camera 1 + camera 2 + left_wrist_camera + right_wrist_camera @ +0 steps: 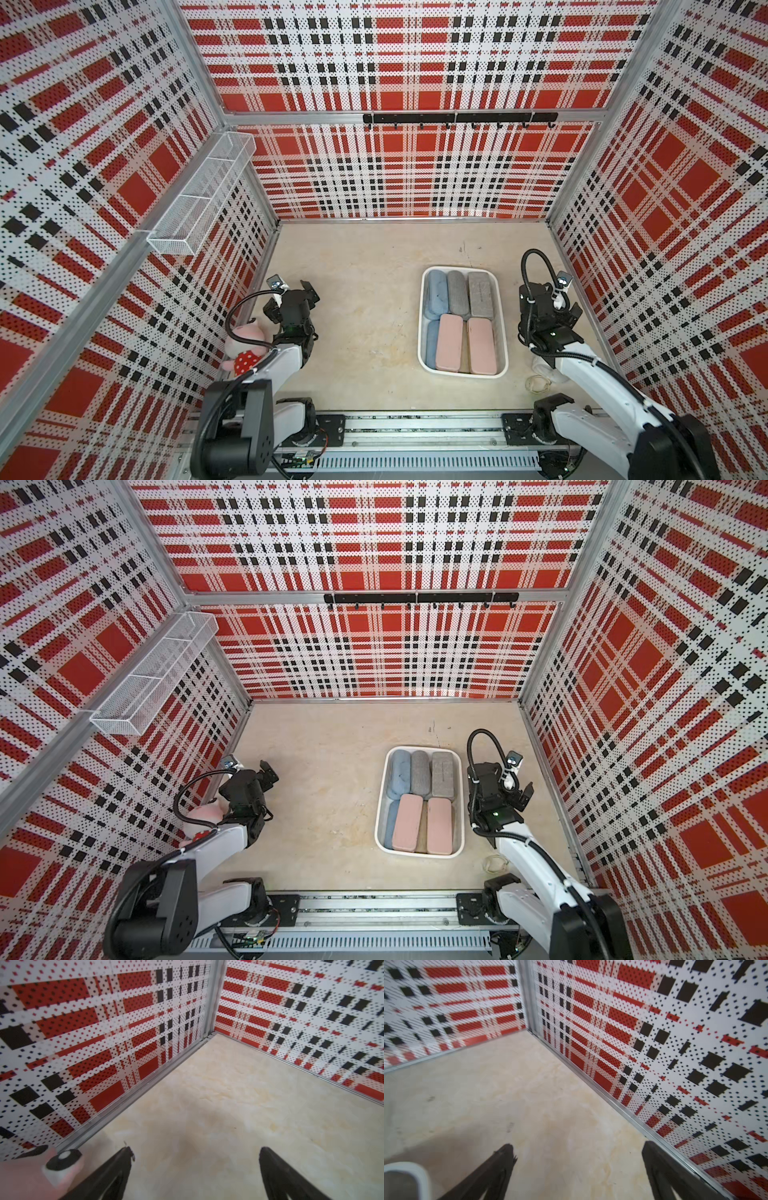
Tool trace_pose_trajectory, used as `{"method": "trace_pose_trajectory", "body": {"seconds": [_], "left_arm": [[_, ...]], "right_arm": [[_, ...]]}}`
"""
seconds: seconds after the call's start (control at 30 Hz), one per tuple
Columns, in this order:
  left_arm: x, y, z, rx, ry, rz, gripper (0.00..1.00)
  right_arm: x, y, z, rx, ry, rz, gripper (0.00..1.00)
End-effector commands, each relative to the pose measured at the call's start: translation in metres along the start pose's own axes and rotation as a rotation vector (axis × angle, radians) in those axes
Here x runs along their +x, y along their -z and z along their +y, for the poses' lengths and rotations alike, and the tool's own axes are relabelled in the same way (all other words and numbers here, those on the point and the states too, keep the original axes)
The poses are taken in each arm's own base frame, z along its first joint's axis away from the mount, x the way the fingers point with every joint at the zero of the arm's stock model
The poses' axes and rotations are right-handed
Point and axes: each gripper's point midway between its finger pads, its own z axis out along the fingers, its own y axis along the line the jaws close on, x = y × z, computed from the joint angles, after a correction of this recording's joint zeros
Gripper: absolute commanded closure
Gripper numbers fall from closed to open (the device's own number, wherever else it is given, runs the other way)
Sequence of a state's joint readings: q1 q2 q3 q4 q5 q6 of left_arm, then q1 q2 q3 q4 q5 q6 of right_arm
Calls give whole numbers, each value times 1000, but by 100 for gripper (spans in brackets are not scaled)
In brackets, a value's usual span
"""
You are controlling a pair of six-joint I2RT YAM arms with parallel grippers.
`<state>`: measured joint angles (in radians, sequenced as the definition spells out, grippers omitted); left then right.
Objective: Put the glasses cases into the storage boxes
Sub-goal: Reset both arms
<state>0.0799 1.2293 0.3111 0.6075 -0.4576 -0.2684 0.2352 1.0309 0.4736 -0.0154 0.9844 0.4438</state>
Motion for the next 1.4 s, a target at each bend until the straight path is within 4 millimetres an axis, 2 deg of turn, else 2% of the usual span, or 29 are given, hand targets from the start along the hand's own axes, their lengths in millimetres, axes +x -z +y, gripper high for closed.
{"method": "trace_pose_trajectory", "body": {"seconds": [0.0,0.13,0.2,0.23,0.3,0.37,0.43,0.53,0.73,0.93,1.37], "left_arm": [[-36,3,-8,114,63,-192,2],[-30,-2,-26,219,37,-199,2],[-26,1,-32,257,35,-207,2],[-30,8,-38,290,34,-259,2],[-26,14,-56,348,-31,-270,2],[-6,22,-74,387,-139,-263,2],[-17,35,-70,369,-120,-361,2],[-16,18,-48,257,-44,-304,2],[-16,14,-54,266,-55,-301,2],[-16,17,-55,211,-77,-311,2],[-15,14,-57,229,-80,-300,2]], "right_arm": [[-1,-13,-6,28,-4,-79,0],[17,-20,12,-106,-18,-122,0],[19,-22,31,-217,0,-125,0],[16,-23,40,-254,0,-130,0],[7,-19,53,-332,-11,-205,0],[1,-19,69,-406,-3,-240,0],[-2,-19,86,-469,20,-266,0],[13,-25,109,-558,61,-267,0],[19,-36,109,-586,31,-211,0],[16,-33,107,-588,27,-238,0],[17,-35,107,-585,31,-229,0]]}}
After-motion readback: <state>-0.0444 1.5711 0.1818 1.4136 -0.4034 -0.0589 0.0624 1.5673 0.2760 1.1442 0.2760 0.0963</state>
